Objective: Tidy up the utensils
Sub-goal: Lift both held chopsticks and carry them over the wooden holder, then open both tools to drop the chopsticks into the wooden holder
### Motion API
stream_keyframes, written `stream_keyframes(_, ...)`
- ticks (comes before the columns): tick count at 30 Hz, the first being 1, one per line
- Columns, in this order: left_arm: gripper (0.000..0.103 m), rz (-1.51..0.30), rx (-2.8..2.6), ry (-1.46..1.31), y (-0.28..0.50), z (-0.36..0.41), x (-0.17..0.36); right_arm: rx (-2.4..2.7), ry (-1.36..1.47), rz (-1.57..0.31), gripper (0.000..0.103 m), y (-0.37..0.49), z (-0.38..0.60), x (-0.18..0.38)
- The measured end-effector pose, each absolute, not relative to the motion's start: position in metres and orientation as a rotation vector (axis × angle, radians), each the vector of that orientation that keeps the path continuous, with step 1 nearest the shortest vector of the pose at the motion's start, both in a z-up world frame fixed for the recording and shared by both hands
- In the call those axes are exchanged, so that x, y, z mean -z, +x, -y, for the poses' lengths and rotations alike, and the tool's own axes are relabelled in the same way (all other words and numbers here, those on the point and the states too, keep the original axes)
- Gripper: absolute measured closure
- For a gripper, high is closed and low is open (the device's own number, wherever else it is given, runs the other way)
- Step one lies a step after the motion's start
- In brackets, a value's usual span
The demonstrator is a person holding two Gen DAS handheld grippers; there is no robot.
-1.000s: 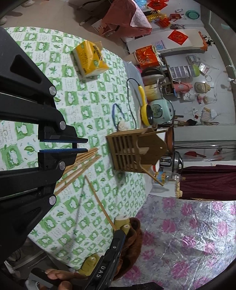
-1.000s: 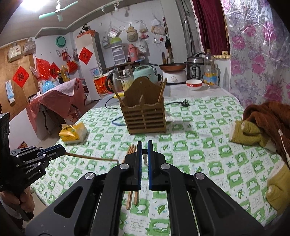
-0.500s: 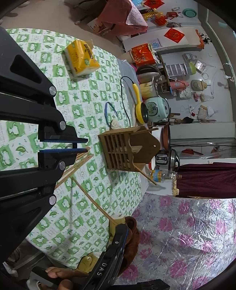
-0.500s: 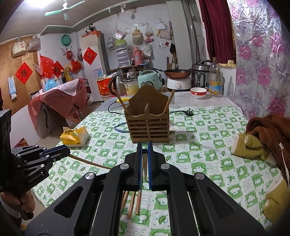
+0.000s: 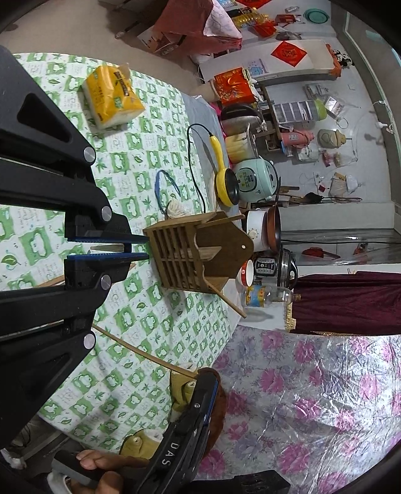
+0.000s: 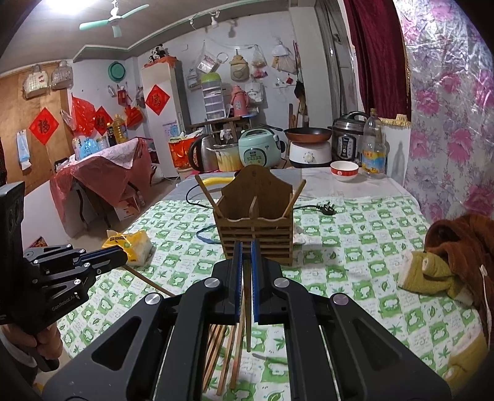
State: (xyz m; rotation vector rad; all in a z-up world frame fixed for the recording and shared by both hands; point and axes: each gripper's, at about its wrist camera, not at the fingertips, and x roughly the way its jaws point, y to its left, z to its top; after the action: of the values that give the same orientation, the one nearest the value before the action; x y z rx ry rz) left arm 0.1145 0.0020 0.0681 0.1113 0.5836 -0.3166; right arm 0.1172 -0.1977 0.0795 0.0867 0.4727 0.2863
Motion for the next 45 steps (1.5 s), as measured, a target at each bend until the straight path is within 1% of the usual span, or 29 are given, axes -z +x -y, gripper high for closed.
stream_keyframes(5, 0.097, -0.543, 0.335, 0.130, 0.130, 0.005, -0.091, -0.287, 0.069, -0.445, 0.097, 0.133, 0.195, -0.094)
stream_keyframes(15, 0.097, -0.419, 0.349, 0.193, 0.180, 0.032, -0.160, -0.271, 0.020, -0.312, 0.097, 0.190, 0.182, -0.163)
stream_keyframes(19, 0.097, -0.387, 0.328, 0.198, 0.206, 0.038, -0.175, -0.244, 0.017, -0.268, 0.097, 0.222, 0.177, -0.183)
stream_keyframes(24, 0.097, -0.399, 0.287, 0.191, 0.243, 0.043, -0.163, -0.175, 0.015, -0.253, 0.097, 0.259, 0.174, -0.175)
stream_keyframes(26, 0.097, -0.422, 0.273, 0.195, 0.256, 0.046, -0.150, -0.152, 0.018, -0.266, 0.097, 0.272, 0.175, -0.158)
stream_keyframes(31, 0.097, -0.548, 0.248, 0.156, 0.281, 0.042, -0.103, -0.152, 0.053, -0.371, 0.096, 0.288, 0.183, -0.116)
stream_keyframes(32, 0.097, -0.568, 0.236, 0.150, 0.282, 0.040, -0.096, -0.155, 0.064, -0.394, 0.094, 0.288, 0.186, -0.108)
stream_keyframes(33, 0.093, -0.580, 0.214, 0.143, 0.281, 0.036, -0.091, -0.155, 0.073, -0.412, 0.088, 0.287, 0.189, -0.101)
stream_keyframes(34, 0.092, -0.586, 0.202, 0.144, 0.279, 0.034, -0.089, -0.154, 0.077, -0.427, 0.080, 0.286, 0.191, -0.096)
stream_keyframes(35, 0.092, -0.584, 0.190, 0.147, 0.274, 0.032, -0.088, -0.146, 0.083, -0.436, 0.057, 0.282, 0.192, -0.092)
stream_keyframes(36, 0.086, -0.573, 0.184, 0.141, 0.268, 0.030, -0.089, -0.122, 0.097, -0.424, 0.041, 0.275, 0.197, -0.087)
stream_keyframes(37, 0.066, -0.562, 0.183, 0.123, 0.259, 0.027, -0.090, -0.111, 0.105, -0.414, 0.039, 0.271, 0.200, -0.086)
stream_keyframes(38, 0.058, -0.553, 0.181, 0.105, 0.253, 0.026, -0.092, -0.108, 0.113, -0.409, 0.039, 0.264, 0.202, -0.084)
stream_keyframes(39, 0.055, -0.533, 0.181, 0.085, 0.241, 0.022, -0.095, -0.111, 0.120, -0.411, 0.039, 0.257, 0.205, -0.082)
stream_keyframes(45, 0.055, -0.549, 0.205, 0.079, 0.197, 0.021, -0.090, -0.089, 0.151, -0.390, 0.039, 0.206, 0.222, -0.082)
